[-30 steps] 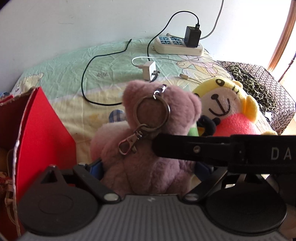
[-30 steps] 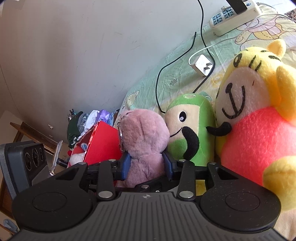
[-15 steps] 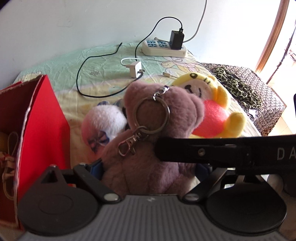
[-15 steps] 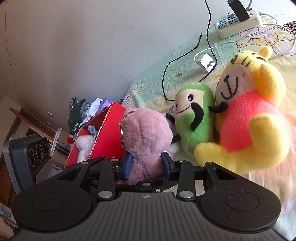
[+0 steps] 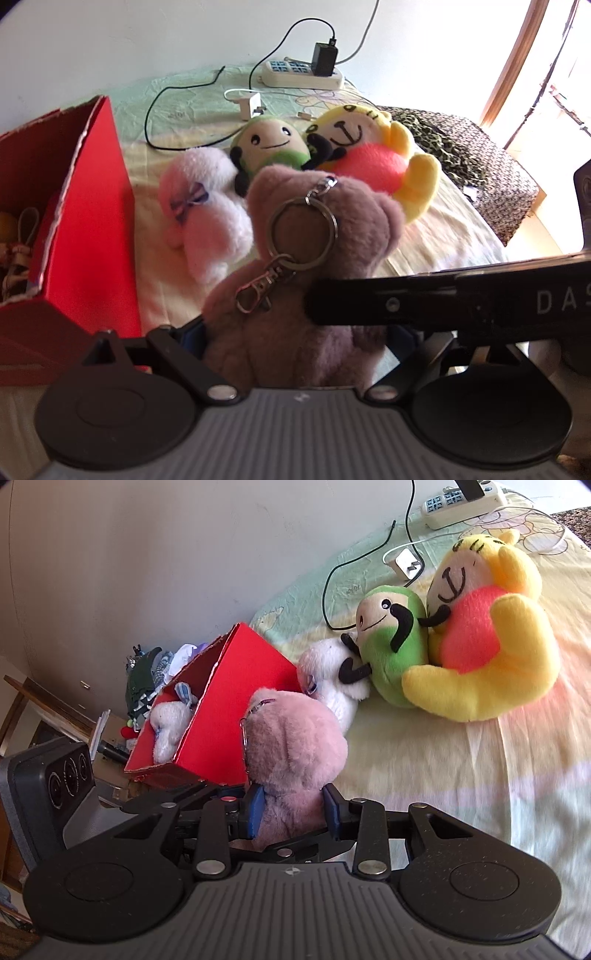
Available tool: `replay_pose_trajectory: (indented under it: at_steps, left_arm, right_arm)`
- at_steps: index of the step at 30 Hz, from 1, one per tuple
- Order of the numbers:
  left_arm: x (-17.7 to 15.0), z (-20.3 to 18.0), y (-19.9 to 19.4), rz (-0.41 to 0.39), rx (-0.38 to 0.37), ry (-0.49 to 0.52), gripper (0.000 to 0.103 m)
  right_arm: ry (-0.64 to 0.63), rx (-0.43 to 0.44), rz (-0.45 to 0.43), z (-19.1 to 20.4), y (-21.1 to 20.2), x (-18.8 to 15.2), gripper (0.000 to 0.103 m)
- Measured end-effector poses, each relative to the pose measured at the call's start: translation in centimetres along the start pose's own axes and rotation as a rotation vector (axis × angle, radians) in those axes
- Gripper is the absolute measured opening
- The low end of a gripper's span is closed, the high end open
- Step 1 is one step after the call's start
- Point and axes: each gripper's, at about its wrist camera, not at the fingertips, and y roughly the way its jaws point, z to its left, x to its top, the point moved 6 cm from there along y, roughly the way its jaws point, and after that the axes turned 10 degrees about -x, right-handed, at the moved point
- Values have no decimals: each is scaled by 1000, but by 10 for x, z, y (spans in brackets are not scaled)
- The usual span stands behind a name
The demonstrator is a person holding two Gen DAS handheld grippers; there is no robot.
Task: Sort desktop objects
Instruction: 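Grasp the pink teddy bear with the right tool and lift it, then carry the pink teddy bear into the red box beside the bunny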
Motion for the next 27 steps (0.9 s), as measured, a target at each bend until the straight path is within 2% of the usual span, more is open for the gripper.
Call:
replay_pose_trajectory:
  at_steps: [8,16,22,27]
  left_arm:
    - [-7,14,-32,-7,-91,88,91]
    - [-2,27,-85,-84,-207,196,91]
    - [19,43,-133,-199,-260,262,91]
    - [48,72,-163,-273,-243,264,91]
  right_arm:
    - [35,-77,-89,39,-6,-19,37]
    - [58,-140,-205,91,-25,-26,37]
    - [61,-118,-318,130,-37,-9,37]
    - [-17,-63,-362,167,-24,23,36]
